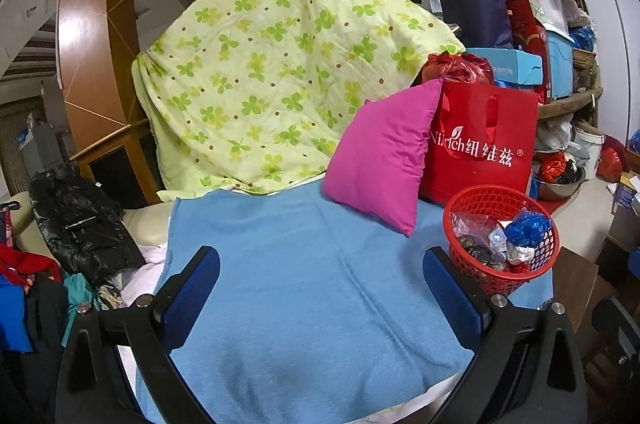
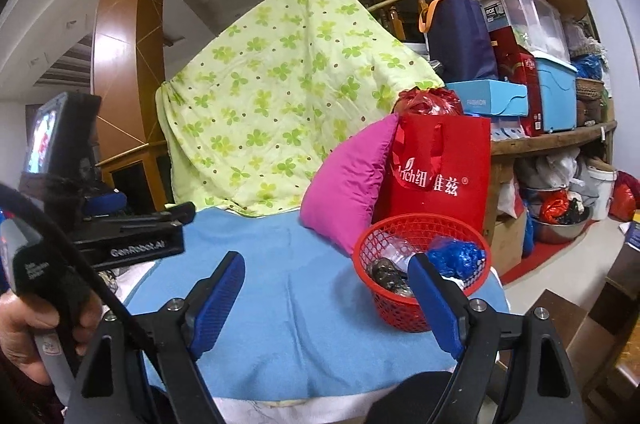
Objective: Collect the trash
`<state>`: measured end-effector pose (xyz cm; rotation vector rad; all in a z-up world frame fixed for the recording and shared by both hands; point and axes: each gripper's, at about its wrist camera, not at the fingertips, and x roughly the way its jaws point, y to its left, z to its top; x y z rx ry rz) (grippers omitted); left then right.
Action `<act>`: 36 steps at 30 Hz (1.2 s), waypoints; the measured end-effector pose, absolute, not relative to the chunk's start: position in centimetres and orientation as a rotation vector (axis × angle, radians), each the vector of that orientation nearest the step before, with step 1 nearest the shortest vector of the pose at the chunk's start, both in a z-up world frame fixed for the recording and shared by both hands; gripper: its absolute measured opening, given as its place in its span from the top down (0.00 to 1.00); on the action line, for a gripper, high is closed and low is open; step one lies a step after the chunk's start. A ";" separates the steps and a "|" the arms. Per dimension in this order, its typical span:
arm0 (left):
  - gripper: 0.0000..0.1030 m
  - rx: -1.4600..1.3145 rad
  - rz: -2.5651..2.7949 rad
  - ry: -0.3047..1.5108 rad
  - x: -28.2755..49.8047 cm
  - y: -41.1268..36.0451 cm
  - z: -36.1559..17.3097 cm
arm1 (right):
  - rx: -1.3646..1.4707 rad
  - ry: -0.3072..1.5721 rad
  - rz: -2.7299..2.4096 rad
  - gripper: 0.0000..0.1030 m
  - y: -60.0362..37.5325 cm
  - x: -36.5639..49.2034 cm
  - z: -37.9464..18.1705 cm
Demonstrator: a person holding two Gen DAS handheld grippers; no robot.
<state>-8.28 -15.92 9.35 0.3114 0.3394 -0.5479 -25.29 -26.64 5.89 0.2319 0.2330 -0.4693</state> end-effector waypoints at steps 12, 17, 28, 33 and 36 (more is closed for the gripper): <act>0.01 0.323 -0.549 0.325 -9.8 -15.1 10.0 | 0.214 0.266 -0.509 0.16 -26.3 -25.6 7.4; 0.01 0.334 -0.545 0.339 -11.1 -14.9 9.6 | 0.232 0.305 -0.544 0.16 -27.2 -25.3 7.4; 0.01 0.342 -0.557 0.361 -11.5 -14.1 9.0 | 0.254 0.346 -0.580 0.16 -28.6 -25.2 7.1; 0.01 0.344 -0.559 0.366 -11.3 -14.1 8.9 | 0.249 0.356 -0.577 0.16 -28.6 -24.9 7.0; 0.01 0.346 -0.559 0.366 -11.3 -14.0 8.9 | 0.247 0.357 -0.577 0.16 -28.5 -24.8 7.1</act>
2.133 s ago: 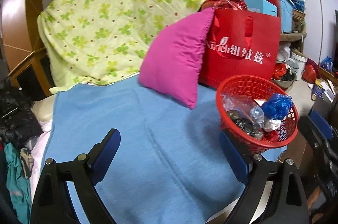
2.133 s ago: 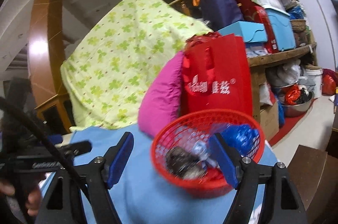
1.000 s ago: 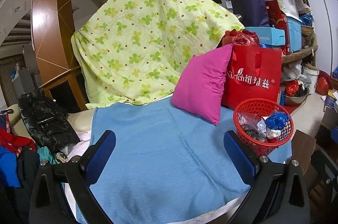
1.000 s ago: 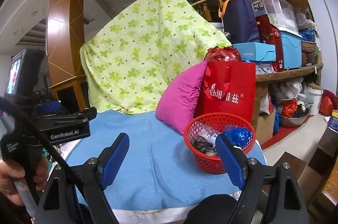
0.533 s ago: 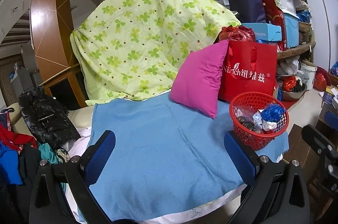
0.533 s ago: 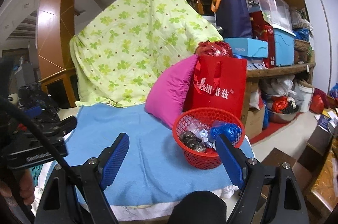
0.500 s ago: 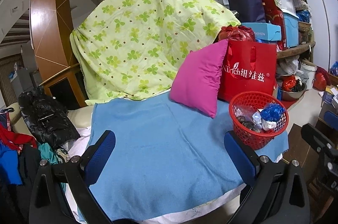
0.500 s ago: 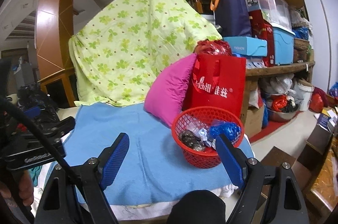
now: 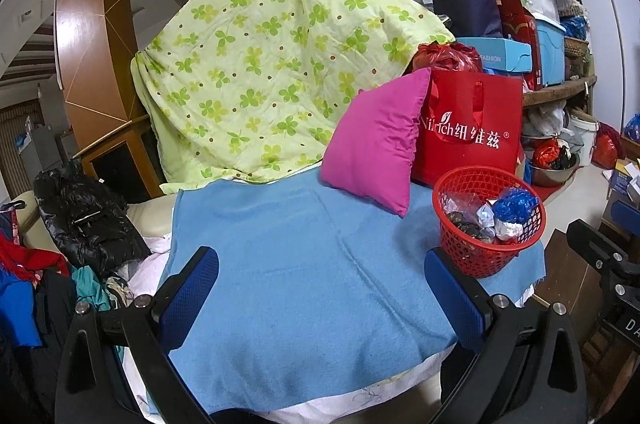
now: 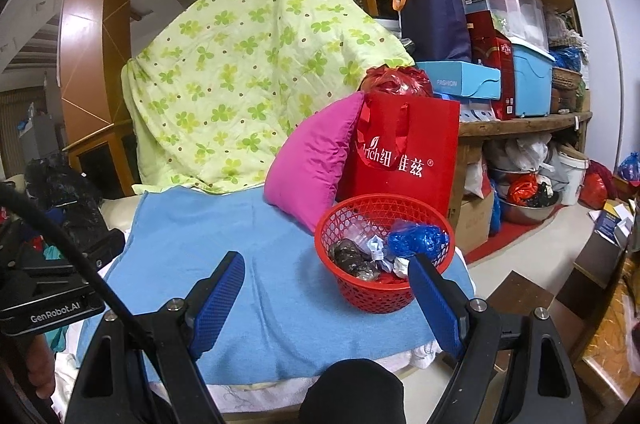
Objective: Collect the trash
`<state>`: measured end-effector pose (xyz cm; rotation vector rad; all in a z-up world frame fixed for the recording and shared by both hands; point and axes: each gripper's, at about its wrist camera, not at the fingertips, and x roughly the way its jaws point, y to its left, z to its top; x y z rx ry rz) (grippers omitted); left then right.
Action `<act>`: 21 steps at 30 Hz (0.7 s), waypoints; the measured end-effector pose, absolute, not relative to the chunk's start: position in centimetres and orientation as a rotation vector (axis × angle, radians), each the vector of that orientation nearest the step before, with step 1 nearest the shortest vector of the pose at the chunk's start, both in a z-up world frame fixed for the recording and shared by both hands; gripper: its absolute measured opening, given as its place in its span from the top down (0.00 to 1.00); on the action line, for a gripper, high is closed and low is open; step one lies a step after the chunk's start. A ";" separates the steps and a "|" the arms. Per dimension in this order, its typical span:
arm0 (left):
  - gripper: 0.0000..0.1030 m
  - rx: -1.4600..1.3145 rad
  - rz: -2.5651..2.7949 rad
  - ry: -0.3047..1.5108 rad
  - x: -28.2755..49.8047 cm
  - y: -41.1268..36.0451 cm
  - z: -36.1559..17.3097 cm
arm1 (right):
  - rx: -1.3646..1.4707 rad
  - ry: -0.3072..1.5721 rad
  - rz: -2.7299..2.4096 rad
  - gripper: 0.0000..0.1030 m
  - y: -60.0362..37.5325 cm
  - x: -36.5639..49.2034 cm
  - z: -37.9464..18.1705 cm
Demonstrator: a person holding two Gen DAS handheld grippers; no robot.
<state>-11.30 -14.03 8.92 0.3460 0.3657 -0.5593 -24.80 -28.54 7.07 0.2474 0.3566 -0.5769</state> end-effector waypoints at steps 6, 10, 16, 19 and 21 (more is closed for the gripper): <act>0.01 0.345 -0.561 0.367 -11.3 -14.0 8.8 | 0.237 0.354 -0.573 0.16 -28.2 -24.4 7.1; 0.01 0.347 -0.561 0.367 -11.2 -14.0 8.9 | 0.241 0.355 -0.571 0.16 -28.3 -24.4 7.1; 0.01 0.347 -0.560 0.372 -11.1 -13.9 8.6 | 0.237 0.356 -0.569 0.16 -28.1 -24.3 7.2; 0.01 0.347 -0.560 0.376 -10.9 -13.6 8.1 | 0.236 0.357 -0.568 0.16 -28.0 -24.2 7.3; 0.01 0.351 -0.559 0.379 -10.9 -13.6 7.9 | 0.236 0.359 -0.567 0.16 -27.9 -24.1 7.3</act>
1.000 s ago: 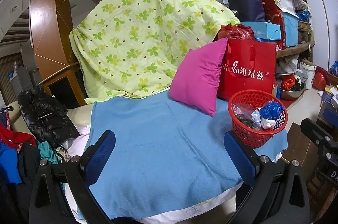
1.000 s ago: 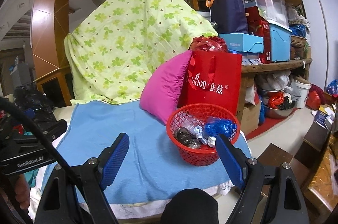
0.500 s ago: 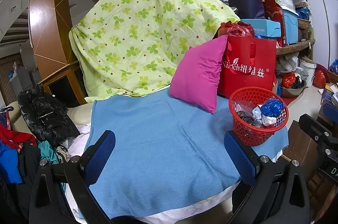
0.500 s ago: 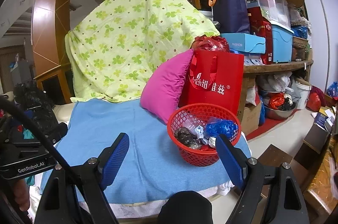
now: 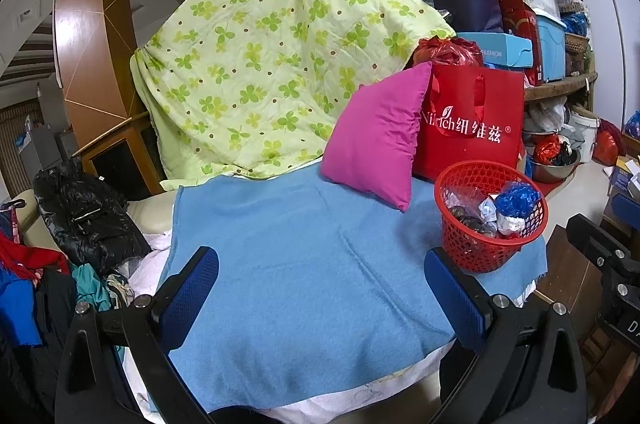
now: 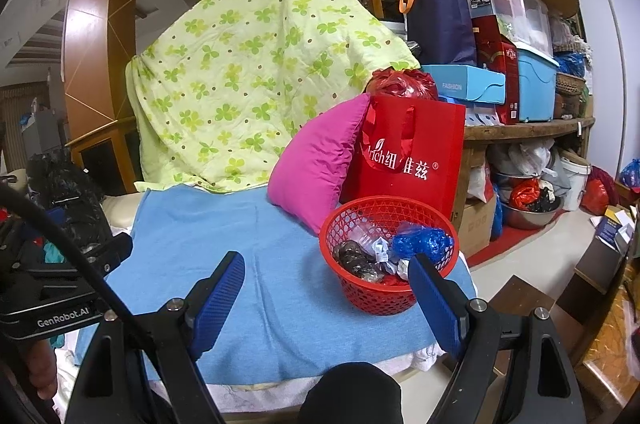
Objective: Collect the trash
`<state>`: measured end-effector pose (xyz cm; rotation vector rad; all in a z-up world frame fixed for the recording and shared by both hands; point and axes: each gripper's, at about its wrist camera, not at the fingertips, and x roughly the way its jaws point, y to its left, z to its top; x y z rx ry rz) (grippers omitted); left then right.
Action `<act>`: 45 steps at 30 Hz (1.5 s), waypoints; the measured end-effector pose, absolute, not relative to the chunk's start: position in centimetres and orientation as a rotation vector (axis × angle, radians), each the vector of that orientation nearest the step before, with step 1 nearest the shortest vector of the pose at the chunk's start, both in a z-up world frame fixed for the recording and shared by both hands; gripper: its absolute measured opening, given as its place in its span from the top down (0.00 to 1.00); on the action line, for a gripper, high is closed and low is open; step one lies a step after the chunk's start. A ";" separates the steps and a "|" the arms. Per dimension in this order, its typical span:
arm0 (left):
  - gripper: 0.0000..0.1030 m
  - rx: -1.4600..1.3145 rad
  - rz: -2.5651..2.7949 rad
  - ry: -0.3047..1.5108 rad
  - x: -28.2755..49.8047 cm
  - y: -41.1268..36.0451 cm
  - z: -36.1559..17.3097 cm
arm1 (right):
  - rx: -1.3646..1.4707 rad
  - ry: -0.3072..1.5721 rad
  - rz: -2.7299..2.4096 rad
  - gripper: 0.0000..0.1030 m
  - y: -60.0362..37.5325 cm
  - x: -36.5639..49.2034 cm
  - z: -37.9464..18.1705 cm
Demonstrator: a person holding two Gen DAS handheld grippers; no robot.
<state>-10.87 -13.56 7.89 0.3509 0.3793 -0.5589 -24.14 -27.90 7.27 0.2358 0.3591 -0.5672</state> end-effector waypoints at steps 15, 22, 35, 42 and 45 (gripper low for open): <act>0.01 0.351 -0.562 0.393 -10.4 -12.9 7.8 | 0.225 0.366 -0.558 0.16 -27.2 -23.6 6.9; 0.01 0.351 -0.566 0.400 -10.2 -12.6 7.6 | 0.224 0.364 -0.560 0.16 -27.2 -23.6 6.9; 0.01 0.344 -0.564 0.420 -9.5 -12.1 7.2 | 0.221 0.390 -0.553 0.16 -27.3 -22.8 6.4; 0.01 0.340 -0.567 0.429 -9.1 -12.1 7.0 | 0.192 0.388 -0.562 0.16 -27.8 -22.1 6.9; 0.01 0.340 -0.564 0.440 -8.5 -12.3 6.7 | 0.188 0.390 -0.568 0.16 -28.3 -21.5 7.0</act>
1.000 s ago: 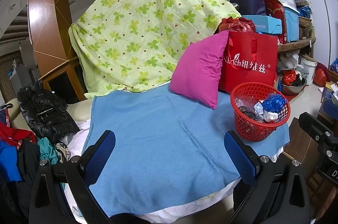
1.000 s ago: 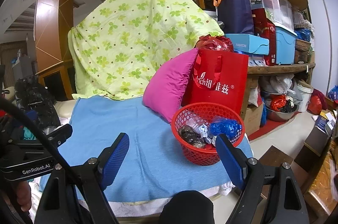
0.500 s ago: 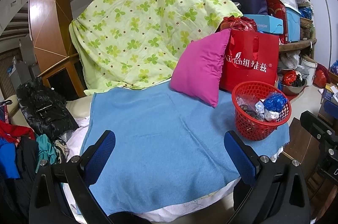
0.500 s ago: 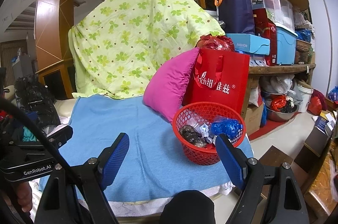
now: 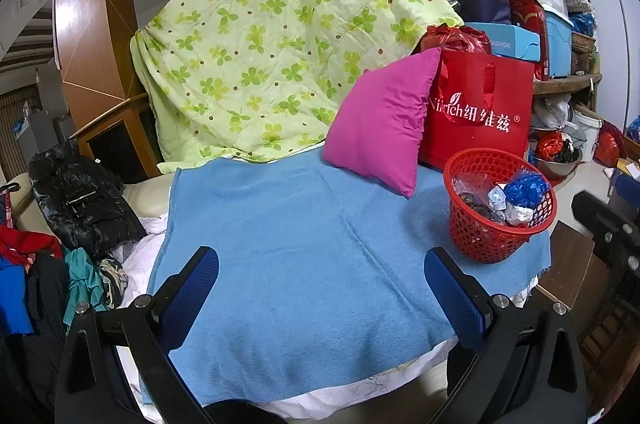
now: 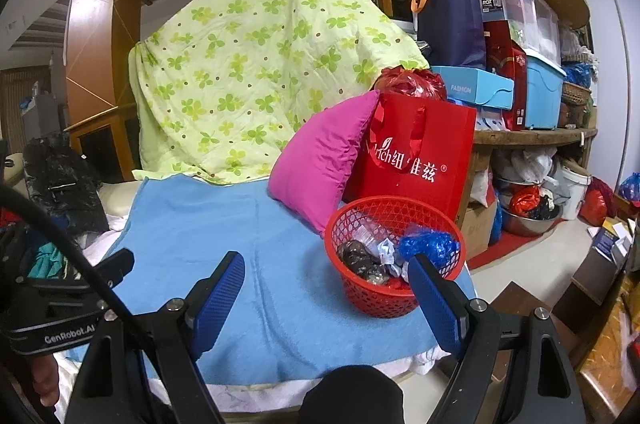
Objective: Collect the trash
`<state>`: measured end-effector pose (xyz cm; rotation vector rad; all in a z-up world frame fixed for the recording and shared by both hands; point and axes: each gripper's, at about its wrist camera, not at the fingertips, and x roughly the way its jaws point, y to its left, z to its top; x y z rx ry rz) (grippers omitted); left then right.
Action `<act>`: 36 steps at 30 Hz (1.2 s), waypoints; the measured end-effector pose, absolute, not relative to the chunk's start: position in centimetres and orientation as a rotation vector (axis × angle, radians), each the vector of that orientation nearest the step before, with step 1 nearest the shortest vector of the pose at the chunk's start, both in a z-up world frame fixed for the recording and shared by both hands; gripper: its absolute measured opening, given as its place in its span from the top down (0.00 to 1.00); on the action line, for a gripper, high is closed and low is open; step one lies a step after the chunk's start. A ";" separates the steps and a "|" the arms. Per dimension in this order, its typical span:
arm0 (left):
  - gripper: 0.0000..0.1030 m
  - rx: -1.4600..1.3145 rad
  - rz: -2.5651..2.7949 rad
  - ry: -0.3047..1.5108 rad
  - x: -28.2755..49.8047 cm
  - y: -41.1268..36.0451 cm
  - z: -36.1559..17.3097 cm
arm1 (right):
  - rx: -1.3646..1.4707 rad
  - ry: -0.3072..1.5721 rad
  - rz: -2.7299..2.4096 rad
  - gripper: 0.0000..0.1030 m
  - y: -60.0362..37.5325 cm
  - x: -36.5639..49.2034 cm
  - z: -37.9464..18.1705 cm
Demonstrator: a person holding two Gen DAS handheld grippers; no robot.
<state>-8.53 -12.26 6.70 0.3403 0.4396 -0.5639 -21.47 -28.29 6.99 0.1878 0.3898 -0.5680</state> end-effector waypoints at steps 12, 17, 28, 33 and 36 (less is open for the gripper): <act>0.01 0.366 -0.562 0.483 -5.5 -14.6 5.5 | 0.176 0.424 -0.597 0.16 -30.0 -18.8 6.1; 0.01 0.374 -0.566 0.500 -4.2 -15.8 5.1 | 0.178 0.442 -0.589 0.16 -30.8 -17.3 5.6; 0.01 0.389 -0.573 0.525 -2.1 -17.4 4.0 | 0.174 0.468 -0.586 0.16 -31.8 -14.6 4.8; 0.01 0.377 -0.586 0.536 -1.0 -17.7 3.5 | 0.161 0.489 -0.586 0.16 -31.9 -13.3 4.2; 0.01 0.361 -0.583 0.537 -0.2 -17.6 3.2 | 0.159 0.501 -0.577 0.16 -31.9 -12.1 3.8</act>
